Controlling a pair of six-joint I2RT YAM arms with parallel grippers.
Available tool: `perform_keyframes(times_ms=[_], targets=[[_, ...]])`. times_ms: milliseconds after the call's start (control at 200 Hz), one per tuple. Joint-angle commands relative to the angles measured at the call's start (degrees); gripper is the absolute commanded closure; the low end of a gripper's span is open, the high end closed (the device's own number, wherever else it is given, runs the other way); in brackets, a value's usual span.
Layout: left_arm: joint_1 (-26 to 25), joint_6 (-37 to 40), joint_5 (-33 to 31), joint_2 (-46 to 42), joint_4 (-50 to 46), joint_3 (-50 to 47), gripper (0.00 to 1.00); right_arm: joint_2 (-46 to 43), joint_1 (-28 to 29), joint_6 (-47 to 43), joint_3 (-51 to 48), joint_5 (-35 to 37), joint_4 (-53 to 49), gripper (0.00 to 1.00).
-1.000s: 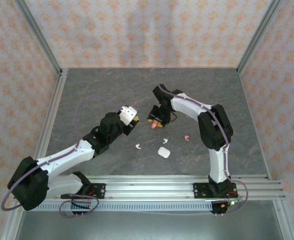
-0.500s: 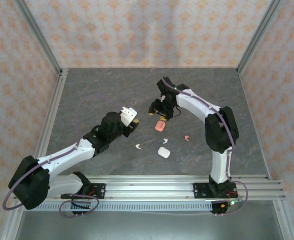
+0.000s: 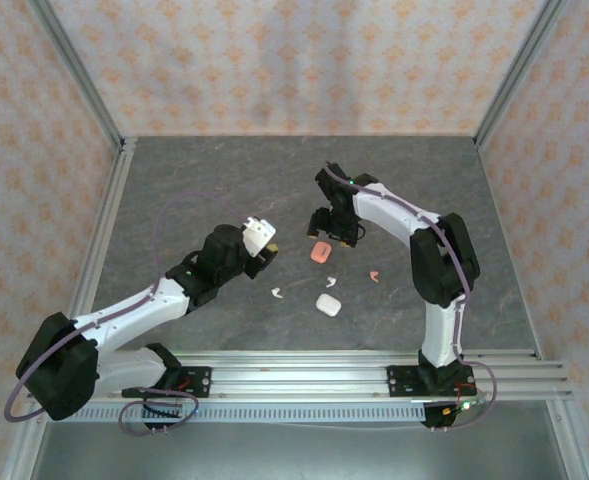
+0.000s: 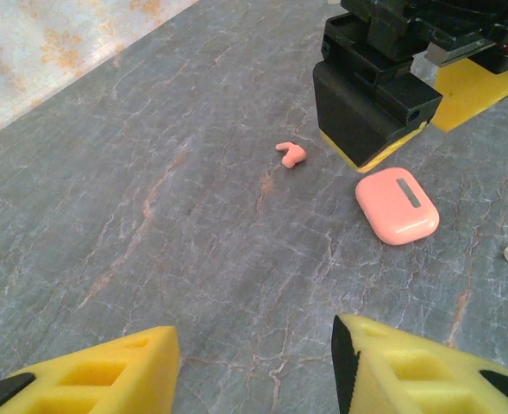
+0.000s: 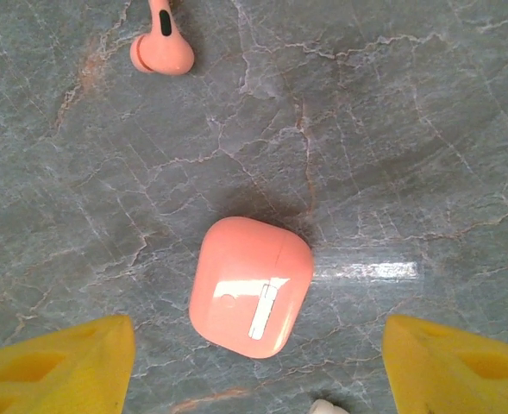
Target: Insert wireless bluetooth earbuds into charging case
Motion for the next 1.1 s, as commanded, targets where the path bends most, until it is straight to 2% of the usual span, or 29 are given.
perform_keyframes(times_ms=[0, 170, 375, 540, 660, 741, 926, 1096], targets=[[0.4, 1.1, 0.3, -1.7, -1.0, 0.5, 0.50, 1.5, 2.0, 2.2, -0.7, 4.8, 0.2, 0.24], [0.4, 1.2, 0.5, -2.6, -1.1, -0.3, 0.50, 5.1, 3.7, 3.1, 1.3, 6.6, -0.5, 0.25], [0.4, 3.4, 1.0, -5.4, 1.3, -2.7, 0.51, 6.8, 4.1, 3.6, 0.4, 6.2, 0.2, 0.34], [0.1, 6.8, 3.8, -8.4, 4.8, -5.6, 0.52, 8.2, 4.0, 2.7, 1.2, 5.2, -0.5, 0.54], [-1.3, 12.8, 7.6, -11.1, 10.3, -9.4, 0.53, 8.0, 3.8, 1.3, 2.7, 3.4, -3.0, 0.68], [-3.8, 18.3, 8.7, -12.3, 12.6, -10.8, 0.53, 6.9, 3.6, -0.2, 4.9, 1.9, -6.9, 0.72], [-11.1, 28.8, 3.3, -12.7, 12.6, -8.9, 0.53, 3.6, 3.5, -5.0, 16.4, 1.4, -23.1, 0.74], [-19.0, 37.2, -0.8, -8.2, 11.2, -3.0, 0.53, 1.1, 3.5, -5.8, 25.4, 1.1, -34.8, 0.75]])
